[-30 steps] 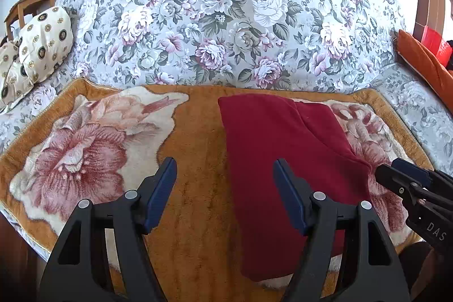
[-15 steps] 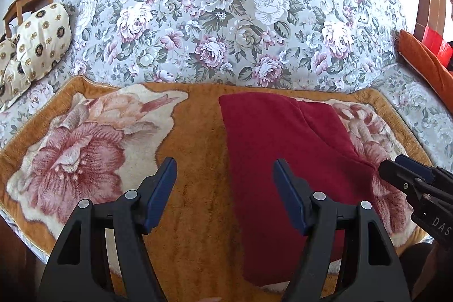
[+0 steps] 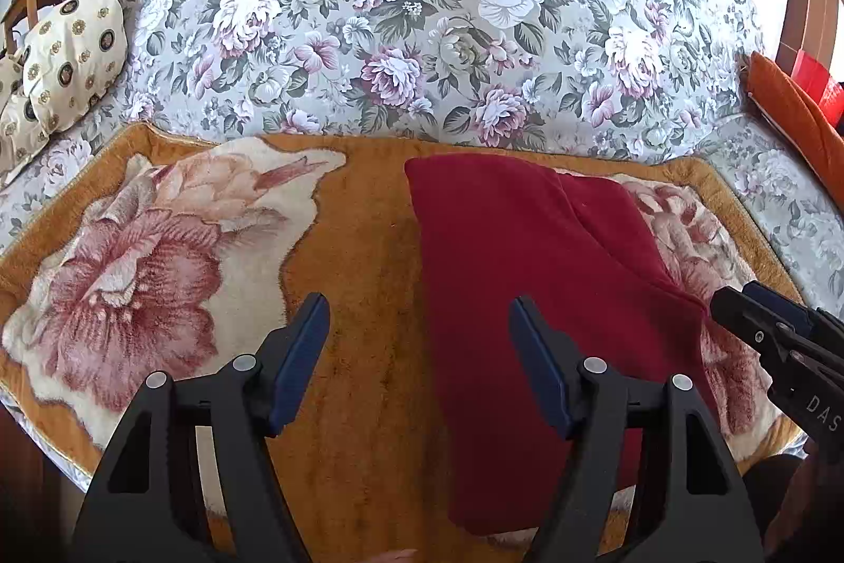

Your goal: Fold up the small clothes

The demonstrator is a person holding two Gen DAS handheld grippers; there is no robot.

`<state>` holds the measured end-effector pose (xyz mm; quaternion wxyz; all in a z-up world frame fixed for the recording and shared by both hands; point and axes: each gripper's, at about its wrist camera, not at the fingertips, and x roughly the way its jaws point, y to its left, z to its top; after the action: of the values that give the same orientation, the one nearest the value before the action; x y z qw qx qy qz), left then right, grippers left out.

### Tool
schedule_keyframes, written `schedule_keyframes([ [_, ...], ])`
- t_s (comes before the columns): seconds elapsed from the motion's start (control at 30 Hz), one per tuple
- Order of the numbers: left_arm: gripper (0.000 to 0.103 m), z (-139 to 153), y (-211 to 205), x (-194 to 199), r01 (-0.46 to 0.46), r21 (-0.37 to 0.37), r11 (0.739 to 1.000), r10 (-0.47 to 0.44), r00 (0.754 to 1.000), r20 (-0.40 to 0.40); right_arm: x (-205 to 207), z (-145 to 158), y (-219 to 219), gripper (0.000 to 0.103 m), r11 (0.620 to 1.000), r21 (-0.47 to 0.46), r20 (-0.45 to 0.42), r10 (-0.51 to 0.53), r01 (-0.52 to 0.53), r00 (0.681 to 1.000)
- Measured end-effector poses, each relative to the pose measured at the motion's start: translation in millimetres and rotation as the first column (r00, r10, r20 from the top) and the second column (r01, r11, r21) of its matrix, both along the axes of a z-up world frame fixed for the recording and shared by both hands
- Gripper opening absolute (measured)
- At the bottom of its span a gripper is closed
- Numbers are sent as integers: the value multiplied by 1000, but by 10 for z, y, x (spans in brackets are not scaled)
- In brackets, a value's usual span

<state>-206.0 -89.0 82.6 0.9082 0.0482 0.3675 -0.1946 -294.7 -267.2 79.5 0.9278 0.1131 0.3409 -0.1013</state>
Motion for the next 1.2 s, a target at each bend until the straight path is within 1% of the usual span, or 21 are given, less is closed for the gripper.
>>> schedule_keyframes([
  [0.13, 71, 10, -34, -25, 7, 0, 1000, -7, 1000, 11, 1, -8, -8, 44, 1000, 4, -1, 2, -2, 1000],
  [0.4, 71, -18, -50, -15, 17, -2, 1000, -17, 1000, -2, 18, -68, -22, 44, 999, 37, -11, -2, 3, 1000],
  [0.6, 71, -22, -46, -7, 14, -3, 1000, -14, 1000, -4, 27, -73, 26, 45, 1000, 25, -13, 7, -7, 1000],
  [1.0, 71, -28, -60, 2, 19, -1, 1000, -19, 1000, -2, 36, -99, 67, 45, 999, 33, -19, 11, -10, 1000],
  [1.2, 71, -44, -49, 18, 17, -29, 999, -18, 1000, -12, 34, -111, 82, 45, 999, 38, -20, 12, -11, 1000],
])
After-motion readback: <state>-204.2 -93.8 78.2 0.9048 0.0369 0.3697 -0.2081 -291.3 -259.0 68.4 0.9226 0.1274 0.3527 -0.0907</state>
